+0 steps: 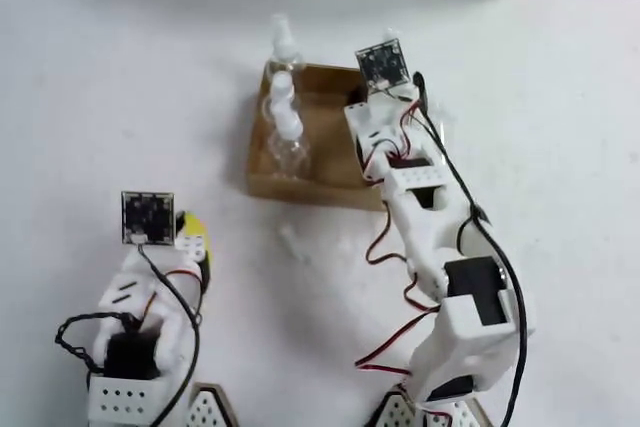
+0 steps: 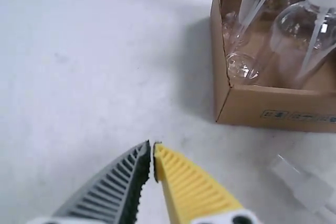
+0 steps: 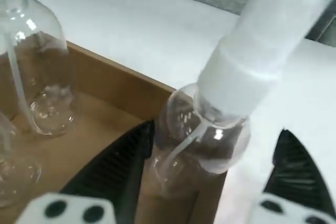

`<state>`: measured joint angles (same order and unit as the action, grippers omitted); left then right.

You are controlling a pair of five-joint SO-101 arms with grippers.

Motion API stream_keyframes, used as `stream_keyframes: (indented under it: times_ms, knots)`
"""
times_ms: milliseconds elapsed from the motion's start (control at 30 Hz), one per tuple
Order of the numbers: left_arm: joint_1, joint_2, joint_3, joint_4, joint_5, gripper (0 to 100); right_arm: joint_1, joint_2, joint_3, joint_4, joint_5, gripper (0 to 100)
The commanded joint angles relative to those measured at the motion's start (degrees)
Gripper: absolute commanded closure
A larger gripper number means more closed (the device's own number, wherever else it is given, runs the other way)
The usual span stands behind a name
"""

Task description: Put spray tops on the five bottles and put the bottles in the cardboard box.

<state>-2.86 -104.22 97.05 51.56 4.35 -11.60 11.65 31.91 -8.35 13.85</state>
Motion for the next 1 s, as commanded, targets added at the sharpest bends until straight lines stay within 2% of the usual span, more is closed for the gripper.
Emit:
stream_keyframes:
  times_ms: [0,167,400,600,733,967]
  knots:
    - [-0.48,-0.57,-0.09,-2.55,-0.53,97,-0.75,-3.38,-0.44,0.13,0.26,69.3]
    - [-0.48,-0.57,-0.09,-2.55,-0.53,97,-0.75,-3.30,-0.35,0.13,0.26,69.0]
    - [-0.48,-0.57,-0.09,-2.55,-0.53,97,-0.75,-3.30,-0.26,0.22,0.26,54.9]
    - [-0.48,-0.57,-0.09,-2.55,-0.53,97,-0.75,-3.38,-0.26,0.13,0.18,54.6]
    - [-0.48,-0.57,-0.09,-2.55,-0.53,97,-0.75,-3.91,-0.35,0.13,-3.78,54.5]
    - [-0.48,-0.57,-0.09,-2.55,-0.53,97,-0.75,-3.91,-0.35,0.13,-3.78,54.5]
